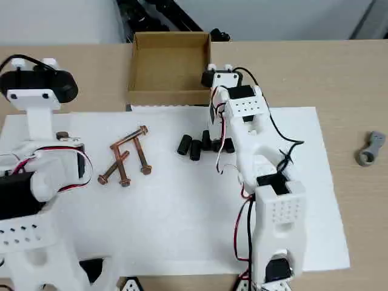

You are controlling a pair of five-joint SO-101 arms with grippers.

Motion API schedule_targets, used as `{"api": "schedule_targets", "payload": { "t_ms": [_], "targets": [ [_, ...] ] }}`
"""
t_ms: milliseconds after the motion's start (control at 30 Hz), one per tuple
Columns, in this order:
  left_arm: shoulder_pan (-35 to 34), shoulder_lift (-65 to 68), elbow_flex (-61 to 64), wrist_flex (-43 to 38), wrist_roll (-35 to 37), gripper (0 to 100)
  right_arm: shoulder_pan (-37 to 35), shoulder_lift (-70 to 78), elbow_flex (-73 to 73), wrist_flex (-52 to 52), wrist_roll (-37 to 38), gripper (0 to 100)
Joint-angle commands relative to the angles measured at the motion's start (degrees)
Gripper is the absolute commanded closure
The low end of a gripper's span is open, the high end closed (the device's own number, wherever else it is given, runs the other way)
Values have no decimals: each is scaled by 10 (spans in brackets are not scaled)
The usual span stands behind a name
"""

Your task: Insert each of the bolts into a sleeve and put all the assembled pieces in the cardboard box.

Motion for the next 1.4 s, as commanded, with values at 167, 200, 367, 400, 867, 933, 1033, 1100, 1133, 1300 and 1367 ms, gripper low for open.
{"api": "schedule_targets", "payload": {
  "t_ms": [167,200,367,400,867,933,1033,1100,1133,1300,1367],
  "targets": [
    [-3,-13,-2,-17,-4,994,29,13,-1,29,-2,840],
    [-3,-13,-2,-18,-4,994,29,14,-1,32,-2,840],
    [-3,-14,-2,-24,-4,994,28,14,1,48,-2,841],
    [-3,-15,-2,-24,-4,994,28,15,1,54,-2,841],
    [-1,-16,-2,-23,-1,994,6,13,1,98,90,991],
    [-1,-16,-2,-23,-1,994,7,8,-2,98,98,991],
    [-2,-16,-2,-23,-1,994,7,-3,-28,118,127,991],
    [-3,-16,-2,-23,-1,994,7,-20,-60,145,136,991],
    [-3,-16,-2,-23,-1,994,7,-31,-76,158,137,991],
    [0,-16,-2,-23,-2,994,7,-120,-127,195,135,991],
    [1,-17,-3,-23,-3,994,5,-179,-127,195,137,991]
  ]
}}
